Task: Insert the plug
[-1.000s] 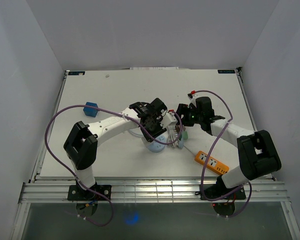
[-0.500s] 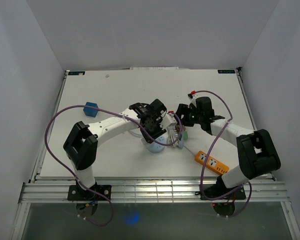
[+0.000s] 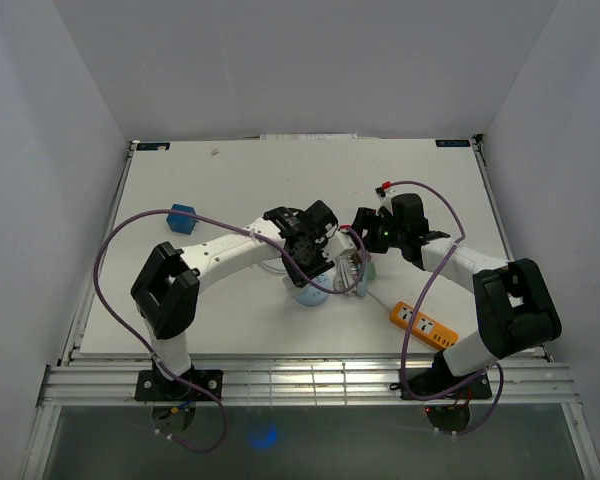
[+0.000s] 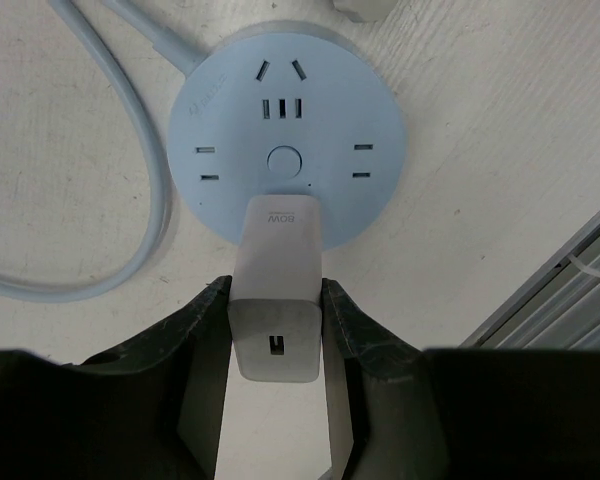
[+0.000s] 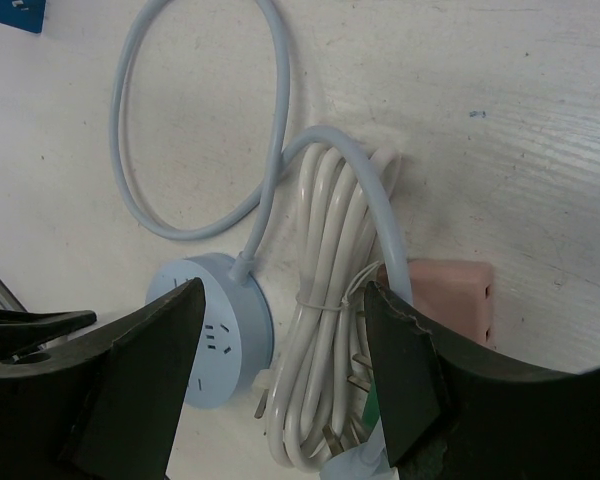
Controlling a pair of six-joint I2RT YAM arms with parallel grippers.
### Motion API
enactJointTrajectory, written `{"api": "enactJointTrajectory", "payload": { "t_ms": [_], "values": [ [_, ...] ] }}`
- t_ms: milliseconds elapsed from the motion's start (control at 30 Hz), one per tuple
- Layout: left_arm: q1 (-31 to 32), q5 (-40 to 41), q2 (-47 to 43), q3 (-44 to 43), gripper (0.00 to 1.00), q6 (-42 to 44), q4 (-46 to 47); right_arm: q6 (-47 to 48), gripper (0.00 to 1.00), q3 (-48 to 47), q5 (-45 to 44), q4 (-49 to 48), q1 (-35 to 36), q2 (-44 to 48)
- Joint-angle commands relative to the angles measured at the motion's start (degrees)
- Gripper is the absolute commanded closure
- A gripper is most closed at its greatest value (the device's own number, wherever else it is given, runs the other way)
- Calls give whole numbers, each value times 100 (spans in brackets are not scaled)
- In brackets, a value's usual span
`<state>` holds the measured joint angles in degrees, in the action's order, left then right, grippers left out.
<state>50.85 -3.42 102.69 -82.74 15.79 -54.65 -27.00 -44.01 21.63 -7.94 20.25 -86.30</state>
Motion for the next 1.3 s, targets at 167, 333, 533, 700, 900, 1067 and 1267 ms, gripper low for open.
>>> {"api": "enactJointTrajectory", "payload": {
  "t_ms": [167,333,533,700,900,1067,1267],
  "values": [
    [197,114,549,-488,100,-15,-397,-15,30,85,140,-243,-30,34],
    [206,122,725,-779,100,29,-502,-15,30,85,166,-243,-39,61],
    [206,26,919,-823,100,108,-573,-24,30,112,184,-260,-39,61],
    [206,-176,849,-542,100,38,-450,-33,30,121,158,-260,-39,96],
    [206,-360,1103,-700,100,73,-546,-51,30,121,193,-313,-39,17],
    [206,-431,1034,-288,100,-102,-284,-51,30,138,166,-304,-39,17],
    [206,-695,165,978,100,-155,560,-15,30,103,131,-234,-56,26]
  ]
}}
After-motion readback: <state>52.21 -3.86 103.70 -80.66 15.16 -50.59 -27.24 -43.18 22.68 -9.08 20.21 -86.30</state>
